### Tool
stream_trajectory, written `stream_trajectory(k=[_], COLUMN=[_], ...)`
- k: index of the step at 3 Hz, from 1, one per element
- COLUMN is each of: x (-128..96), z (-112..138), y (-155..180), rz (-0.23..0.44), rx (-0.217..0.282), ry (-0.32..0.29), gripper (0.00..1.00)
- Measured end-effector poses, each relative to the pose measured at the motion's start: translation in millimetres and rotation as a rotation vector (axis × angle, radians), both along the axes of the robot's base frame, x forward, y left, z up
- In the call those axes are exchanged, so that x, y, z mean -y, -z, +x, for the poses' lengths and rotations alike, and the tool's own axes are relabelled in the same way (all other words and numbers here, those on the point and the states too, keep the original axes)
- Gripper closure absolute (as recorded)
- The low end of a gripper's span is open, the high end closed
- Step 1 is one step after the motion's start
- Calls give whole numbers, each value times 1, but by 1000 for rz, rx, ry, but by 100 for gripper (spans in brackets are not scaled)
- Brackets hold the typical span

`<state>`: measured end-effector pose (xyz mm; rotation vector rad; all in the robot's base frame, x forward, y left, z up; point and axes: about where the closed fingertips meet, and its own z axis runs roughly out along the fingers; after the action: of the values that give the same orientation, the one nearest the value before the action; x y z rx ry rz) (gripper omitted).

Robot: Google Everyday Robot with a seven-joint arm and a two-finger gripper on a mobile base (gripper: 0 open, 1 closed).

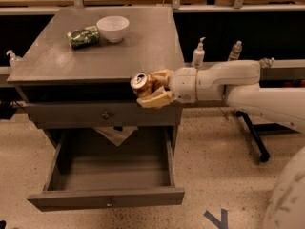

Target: Pick orange can from middle drawer and place on counter

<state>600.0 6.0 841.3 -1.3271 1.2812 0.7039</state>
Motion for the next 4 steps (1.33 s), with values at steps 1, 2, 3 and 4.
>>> stream_trajectory(k=[1,2,3,4], x=[-2,-12,-20,-21], z=[4,30,51,77], y=[-7,-39,-71,-88], rz=[31,152,226,303], rx=[3,24,51,-4], ry=[-17,-76,-121,-94], gripper=[100,100,100,100])
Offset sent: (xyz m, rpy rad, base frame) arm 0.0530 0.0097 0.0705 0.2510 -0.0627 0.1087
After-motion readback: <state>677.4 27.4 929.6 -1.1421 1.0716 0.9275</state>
